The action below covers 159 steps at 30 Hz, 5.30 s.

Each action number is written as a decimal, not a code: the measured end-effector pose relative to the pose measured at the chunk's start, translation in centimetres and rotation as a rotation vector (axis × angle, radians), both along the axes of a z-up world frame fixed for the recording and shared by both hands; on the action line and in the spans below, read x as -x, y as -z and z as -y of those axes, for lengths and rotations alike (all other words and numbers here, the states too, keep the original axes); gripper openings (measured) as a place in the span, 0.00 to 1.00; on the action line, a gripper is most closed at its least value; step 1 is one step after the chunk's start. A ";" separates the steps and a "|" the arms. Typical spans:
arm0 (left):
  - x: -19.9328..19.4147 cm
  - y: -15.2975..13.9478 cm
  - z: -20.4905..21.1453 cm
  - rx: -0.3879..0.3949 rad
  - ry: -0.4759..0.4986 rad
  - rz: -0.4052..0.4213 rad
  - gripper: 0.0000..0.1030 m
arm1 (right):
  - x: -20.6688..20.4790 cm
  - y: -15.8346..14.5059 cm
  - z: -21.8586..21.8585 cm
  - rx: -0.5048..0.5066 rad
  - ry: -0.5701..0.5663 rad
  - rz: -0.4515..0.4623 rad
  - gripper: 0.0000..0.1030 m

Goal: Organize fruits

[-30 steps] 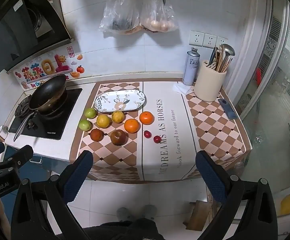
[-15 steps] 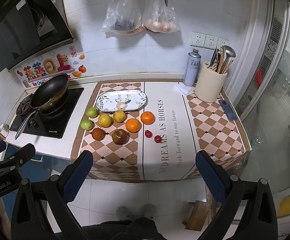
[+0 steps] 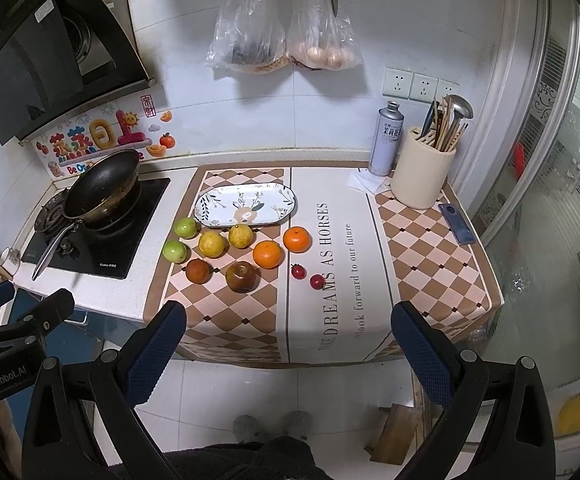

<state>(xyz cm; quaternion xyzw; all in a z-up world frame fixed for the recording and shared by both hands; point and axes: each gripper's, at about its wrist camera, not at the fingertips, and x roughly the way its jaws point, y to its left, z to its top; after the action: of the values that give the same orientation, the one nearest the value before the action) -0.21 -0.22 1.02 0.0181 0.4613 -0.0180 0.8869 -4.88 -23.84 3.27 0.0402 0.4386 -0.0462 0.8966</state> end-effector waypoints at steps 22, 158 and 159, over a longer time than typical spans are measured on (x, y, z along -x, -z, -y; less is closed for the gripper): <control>-0.5 -1.8 0.4 -0.006 0.005 0.006 1.00 | -0.4 -0.6 0.4 -0.010 -0.003 0.003 1.00; -49.0 32.4 9.4 0.088 -0.052 -0.622 0.85 | -52.9 35.1 1.9 -0.185 -0.135 -0.584 0.93; -48.7 32.1 9.4 0.080 -0.048 -0.613 0.85 | -52.4 34.6 2.1 -0.175 -0.124 -0.581 0.93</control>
<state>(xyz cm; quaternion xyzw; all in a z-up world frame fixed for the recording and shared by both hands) 48.48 -9.60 -31.05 -0.0343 0.7066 -0.0197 0.7065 47.51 -25.94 -31.32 0.0756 0.6803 0.0368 0.7281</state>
